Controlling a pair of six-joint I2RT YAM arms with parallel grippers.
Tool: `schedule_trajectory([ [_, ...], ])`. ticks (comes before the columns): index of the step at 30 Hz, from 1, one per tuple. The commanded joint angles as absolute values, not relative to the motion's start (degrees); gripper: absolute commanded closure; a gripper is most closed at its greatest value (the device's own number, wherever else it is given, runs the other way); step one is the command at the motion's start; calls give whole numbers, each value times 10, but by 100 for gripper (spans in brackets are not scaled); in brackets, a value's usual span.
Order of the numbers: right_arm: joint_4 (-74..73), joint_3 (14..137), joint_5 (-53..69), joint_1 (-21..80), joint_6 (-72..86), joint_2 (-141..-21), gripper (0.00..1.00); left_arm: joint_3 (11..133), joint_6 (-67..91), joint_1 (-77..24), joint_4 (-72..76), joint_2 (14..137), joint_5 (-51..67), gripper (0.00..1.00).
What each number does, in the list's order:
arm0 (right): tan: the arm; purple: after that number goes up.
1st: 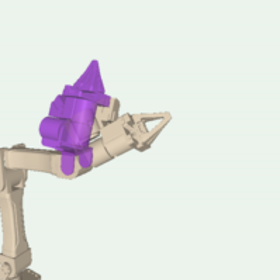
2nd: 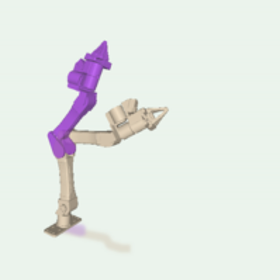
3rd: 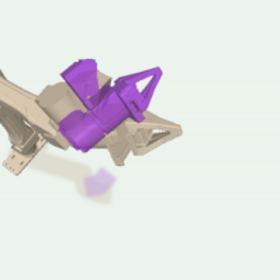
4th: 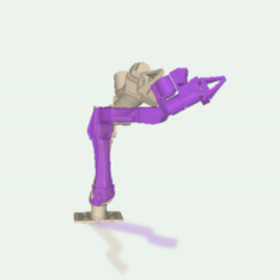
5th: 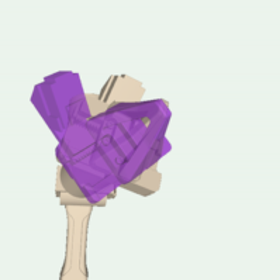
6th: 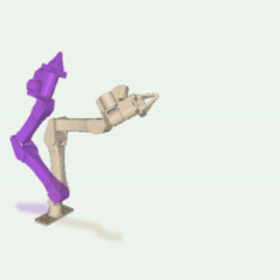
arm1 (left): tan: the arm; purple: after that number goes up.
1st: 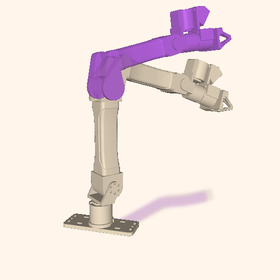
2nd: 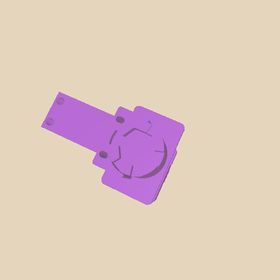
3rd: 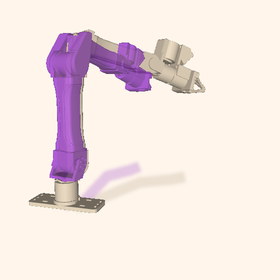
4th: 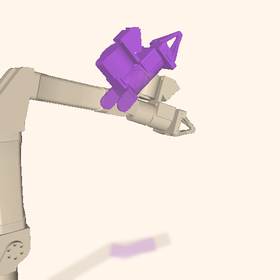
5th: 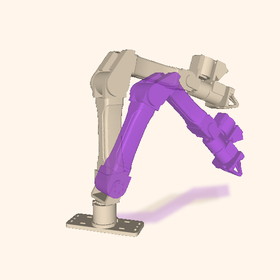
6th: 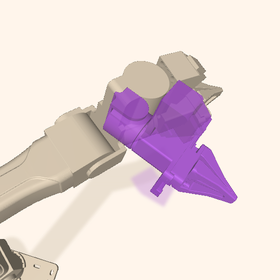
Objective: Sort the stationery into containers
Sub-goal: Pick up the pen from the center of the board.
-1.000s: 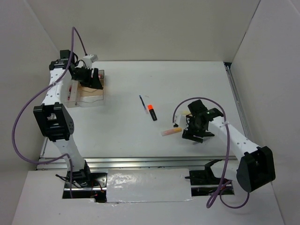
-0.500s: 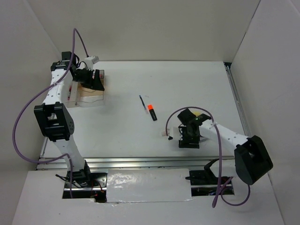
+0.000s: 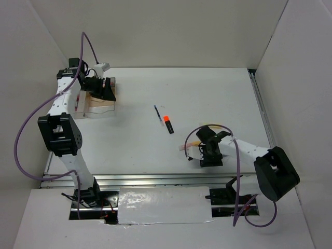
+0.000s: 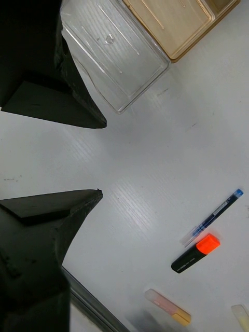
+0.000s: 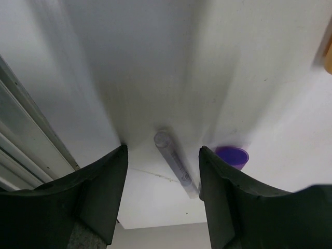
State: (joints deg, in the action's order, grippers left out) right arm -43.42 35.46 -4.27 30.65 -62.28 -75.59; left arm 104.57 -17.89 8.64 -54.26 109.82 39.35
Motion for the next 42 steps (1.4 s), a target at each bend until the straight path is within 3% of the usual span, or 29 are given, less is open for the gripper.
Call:
schedule_trajectory([
  [1, -395, 338, -61, 316, -646, -759, 37, 1044, -185, 85, -528, 1075, 412, 38],
  [6, -384, 333, -75, 320, -646, -780, 49, 1044, -181, 87, -523, 1075, 412, 38],
  [12, -397, 344, -73, 326, -635, -795, 71, 1044, -179, 87, -519, 1073, 410, 38],
  [14, -408, 349, -69, 330, -629, -787, 93, 1047, -180, 87, -521, 1073, 412, 38],
  [15, -410, 350, -68, 335, -628, -781, 100, 1047, -181, 86, -523, 1073, 414, 38],
  [24, -517, 434, -4, 358, -554, -743, 100, 1032, -180, 87, -512, 1045, 430, 38],
  [34, -655, 689, 191, 329, -396, -771, 100, 993, -196, 75, -441, 945, 448, 34],
  [37, -696, 747, 290, 303, -371, -812, 100, 991, -249, 12, -440, 904, 391, 32],
  [42, -774, 813, 424, 258, -381, -895, 100, 914, -350, -268, -389, 807, 208, 32],
])
